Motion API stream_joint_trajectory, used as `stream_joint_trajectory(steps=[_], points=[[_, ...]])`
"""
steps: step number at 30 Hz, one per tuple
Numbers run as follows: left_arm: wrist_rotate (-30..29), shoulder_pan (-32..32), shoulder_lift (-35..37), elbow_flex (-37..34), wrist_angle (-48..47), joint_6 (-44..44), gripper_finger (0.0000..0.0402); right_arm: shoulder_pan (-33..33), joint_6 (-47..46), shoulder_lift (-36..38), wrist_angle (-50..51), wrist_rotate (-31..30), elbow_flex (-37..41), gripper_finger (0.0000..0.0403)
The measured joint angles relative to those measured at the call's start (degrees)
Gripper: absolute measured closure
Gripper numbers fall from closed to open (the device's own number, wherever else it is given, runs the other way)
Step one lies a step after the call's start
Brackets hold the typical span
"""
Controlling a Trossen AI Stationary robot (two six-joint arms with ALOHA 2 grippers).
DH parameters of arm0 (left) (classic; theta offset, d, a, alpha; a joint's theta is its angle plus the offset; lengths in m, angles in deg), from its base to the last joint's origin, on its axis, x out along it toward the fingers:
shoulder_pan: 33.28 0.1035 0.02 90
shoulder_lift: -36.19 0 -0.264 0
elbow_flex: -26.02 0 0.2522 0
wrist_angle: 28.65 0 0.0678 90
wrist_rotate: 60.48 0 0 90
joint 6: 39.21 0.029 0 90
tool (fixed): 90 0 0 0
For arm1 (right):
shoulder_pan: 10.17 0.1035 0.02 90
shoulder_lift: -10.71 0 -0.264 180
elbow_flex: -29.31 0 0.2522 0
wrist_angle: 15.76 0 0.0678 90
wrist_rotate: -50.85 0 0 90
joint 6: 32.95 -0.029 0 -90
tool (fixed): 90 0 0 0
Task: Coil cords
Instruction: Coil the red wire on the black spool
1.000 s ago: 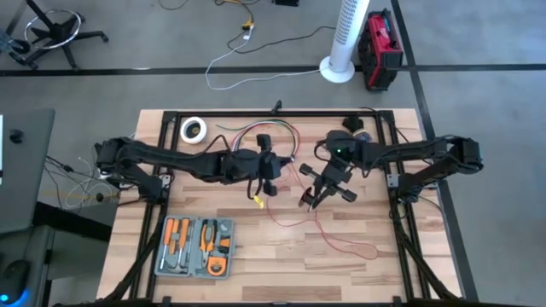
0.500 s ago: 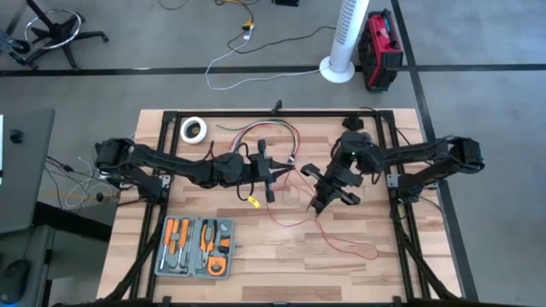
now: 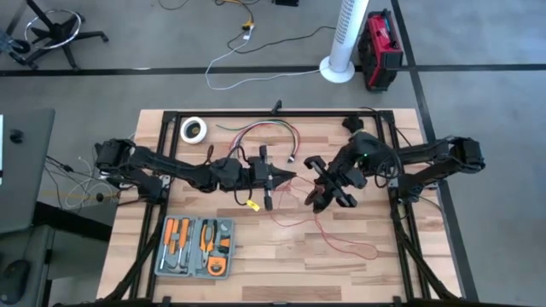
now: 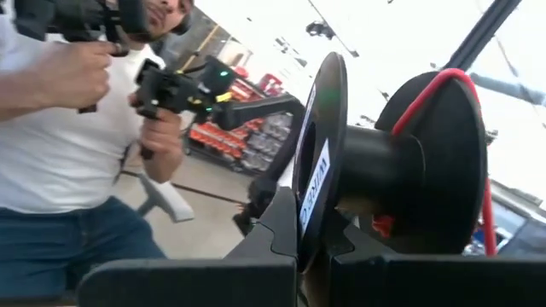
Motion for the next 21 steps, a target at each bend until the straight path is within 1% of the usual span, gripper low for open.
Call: stream_joint_trajectory(steps=[2,4,7,9,13,16,21], points=[[0.4,-0.1,-1.5,0.1,2.1,-0.6,0.0401,0.0,0.0,0.0,0.1,-1.3,0.0,0.0402],[2.4,-0.1,-3.6,1.8,1.5,-2.0,0.0401,-0.2,0.0,-0.5,0.2,-2.1,-0.1,0.0402],[6.2,-0.1,-6.3,5.7,-4.4,-2.9,0.0401,-0.2,0.0,-1.0,1.3,-2.3,-0.1,0.0403],[7.8,-0.4,-7.4,8.1,-8.0,-2.9,0.0401,-0.6,0.2,-1.2,1.7,-2.4,-0.1,0.0403],[9.1,-1.6,-6.9,9.8,-13.1,-2.0,0.0401,-1.6,-1.4,-1.2,1.1,-2.5,-0.1,0.0403],[9.8,-2.9,-5.2,9.8,-17.3,-1.0,0.0401,-3.0,-3.0,-1.1,2.3,-2.3,-0.1,0.0403],[10.1,-5.4,-1.6,9.7,-23.0,3.9,0.0401,-5.7,-4.7,-1.0,5.9,0.9,-0.1,0.0403]])
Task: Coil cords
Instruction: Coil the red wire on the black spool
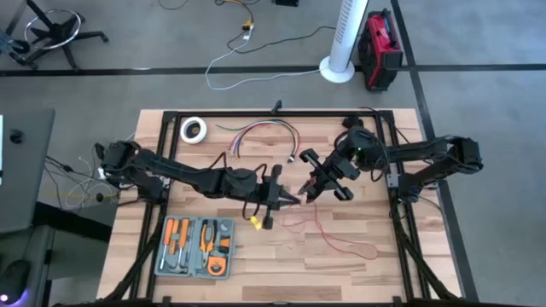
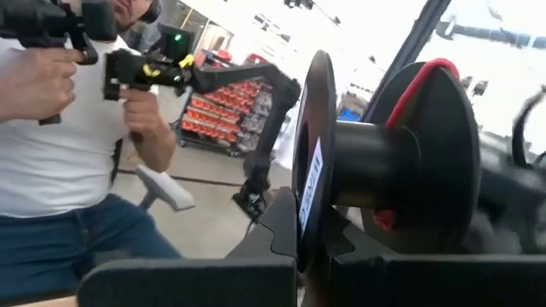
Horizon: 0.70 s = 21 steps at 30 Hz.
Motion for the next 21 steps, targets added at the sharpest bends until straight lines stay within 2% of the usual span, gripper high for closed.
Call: stream_joint_trajectory(steps=[7,10,17,21], points=[[-0.3,-1.9,5.0,0.0,-2.5,5.0,0.0401,-2.3,5.1,0.0,13.8,8.5,-0.1,0.0403],[-0.7,-1.8,5.2,0.0,-2.5,5.0,0.0401,-2.5,8.6,0.0,17.3,8.5,-0.1,0.0401],[-0.8,-0.3,2.6,0.0,-2.0,4.5,0.0401,-2.9,8.9,0.0,16.8,6.5,-0.1,0.0357],[-0.9,0.7,2.7,0.0,-1.7,3.8,0.0401,-3.3,8.3,0.0,16.8,6.1,-0.1,0.0346]])
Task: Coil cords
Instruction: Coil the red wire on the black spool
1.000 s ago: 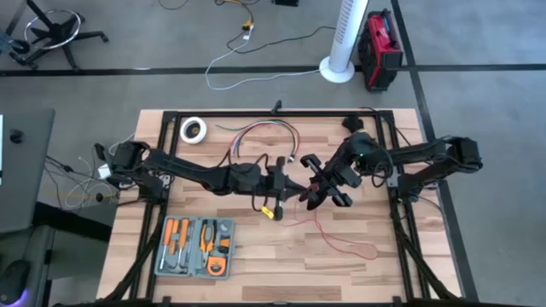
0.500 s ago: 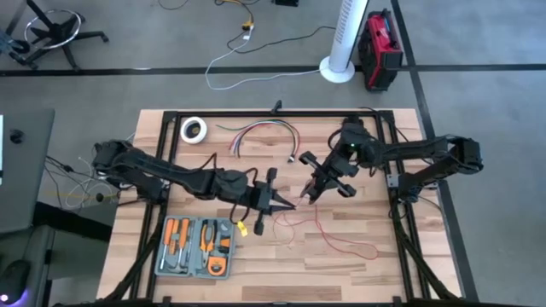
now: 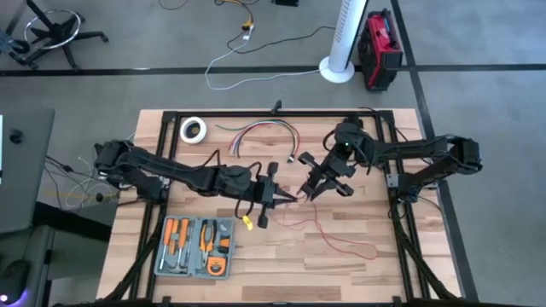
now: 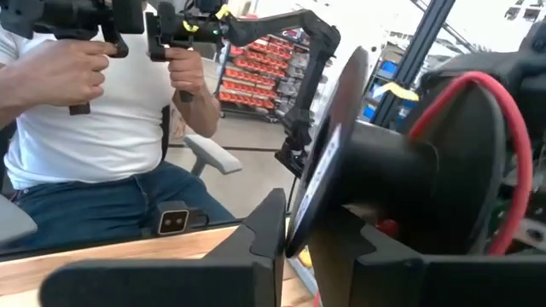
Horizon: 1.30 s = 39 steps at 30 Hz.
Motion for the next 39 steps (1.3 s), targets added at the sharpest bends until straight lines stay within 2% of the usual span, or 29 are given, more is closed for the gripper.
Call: stream_joint_trajectory(steps=[3,7,21,26,33,39], points=[[-0.1,0.4,0.0,0.0,0.9,-0.1,0.0401,0.1,-1.6,0.0,0.2,-1.3,0.0,0.0354],[-0.1,0.4,0.0,0.0,4.5,1.7,0.0401,0.1,0.3,0.0,2.7,-1.4,0.0,0.0393],[-1.7,0.6,0.5,1.4,7.6,6.0,0.0401,-1.1,6.6,-0.1,14.8,-4.1,0.1,0.0401],[-4.1,1.2,0.4,1.4,6.7,6.0,0.0401,-0.6,7.2,-0.1,16.4,-4.1,0.1,0.0401],[-8.4,2.1,0.7,1.4,6.2,11.7,0.0401,2.1,10.1,-0.1,20.9,-4.1,0.2,0.0402],[-5.5,4.2,0.1,1.3,6.3,10.4,0.0401,4.5,9.9,-0.1,19.5,-4.2,0.2,0.0402]])
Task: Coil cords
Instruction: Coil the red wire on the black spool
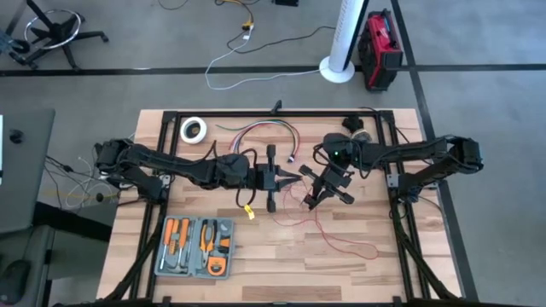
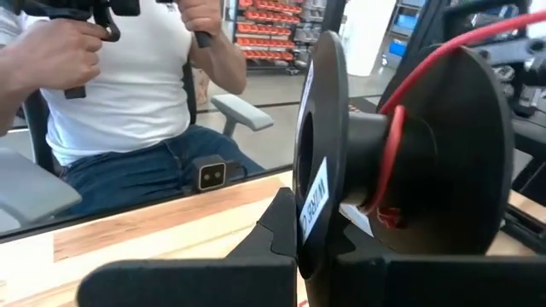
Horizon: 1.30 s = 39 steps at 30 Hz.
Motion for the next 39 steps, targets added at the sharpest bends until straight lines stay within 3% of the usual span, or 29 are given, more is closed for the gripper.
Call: stream_joint_trajectory(steps=[3,18,34,39], points=[[3.6,1.2,-0.9,0.0,1.1,-2.1,0.0401,0.8,-1.6,0.0,-2.7,0.1,0.0,0.0403],[6.2,2.0,-4.7,0.1,4.9,-5.3,0.0401,2.3,-5.1,0.0,-9.9,0.3,0.0,0.0403],[7.3,2.0,-4.8,-0.2,-2.9,-9.3,0.0401,1.0,-6.7,0.3,-12.2,1.5,0.0,0.0403],[11.9,2.1,-4.8,-0.3,-2.3,-9.8,0.0401,0.2,-8.8,0.4,-16.1,2.4,0.0,0.0403]])
